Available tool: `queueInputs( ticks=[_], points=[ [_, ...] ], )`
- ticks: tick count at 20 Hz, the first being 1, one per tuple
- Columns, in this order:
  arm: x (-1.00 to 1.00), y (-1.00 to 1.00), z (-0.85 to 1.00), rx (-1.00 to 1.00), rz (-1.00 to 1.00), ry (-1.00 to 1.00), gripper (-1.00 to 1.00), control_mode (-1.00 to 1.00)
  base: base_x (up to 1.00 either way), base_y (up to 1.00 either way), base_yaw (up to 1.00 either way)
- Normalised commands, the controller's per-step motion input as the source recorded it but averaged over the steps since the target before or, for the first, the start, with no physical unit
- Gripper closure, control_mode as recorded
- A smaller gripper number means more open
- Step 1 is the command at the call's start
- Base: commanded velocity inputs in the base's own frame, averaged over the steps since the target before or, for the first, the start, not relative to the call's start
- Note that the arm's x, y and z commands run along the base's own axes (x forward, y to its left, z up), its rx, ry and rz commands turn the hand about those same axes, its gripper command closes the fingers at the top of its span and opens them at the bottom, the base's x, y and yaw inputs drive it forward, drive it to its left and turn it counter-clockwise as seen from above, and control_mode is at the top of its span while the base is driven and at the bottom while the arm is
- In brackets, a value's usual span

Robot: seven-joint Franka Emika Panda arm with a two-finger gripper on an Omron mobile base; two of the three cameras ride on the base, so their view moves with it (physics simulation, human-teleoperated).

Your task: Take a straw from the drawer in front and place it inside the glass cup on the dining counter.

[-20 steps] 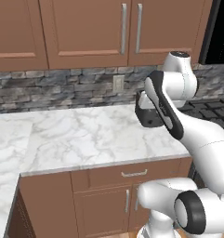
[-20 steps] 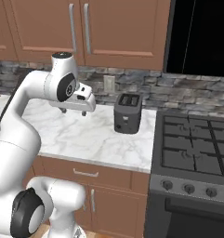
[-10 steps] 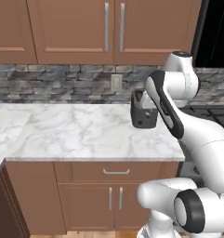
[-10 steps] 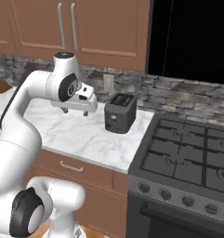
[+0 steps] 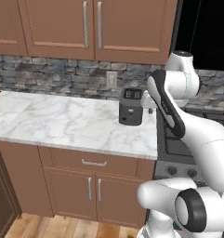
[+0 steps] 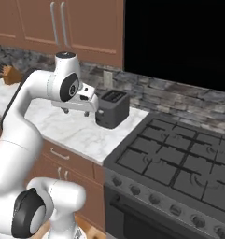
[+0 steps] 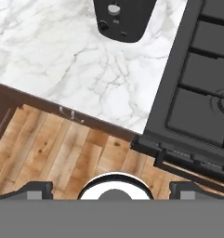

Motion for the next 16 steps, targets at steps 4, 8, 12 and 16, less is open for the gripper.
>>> queueInputs(
  ticks=[4,8,12,16],
  points=[
    [0.0,0.0,0.0,0.0,0.0,0.0,-1.0,1.0,-0.24,-0.66,0.34],
    [0.0,0.0,0.0,0.0,0.0,0.0,-1.0,1.0,-0.22,-0.56,0.32],
    [0.0,0.0,0.0,0.0,0.0,0.0,-1.0,1.0,-0.12,-0.19,0.23],
    [-0.01,0.07,-0.04,0.0,0.03,0.02,-1.0,-1.0,-0.01,0.02,0.11]
  ],
)
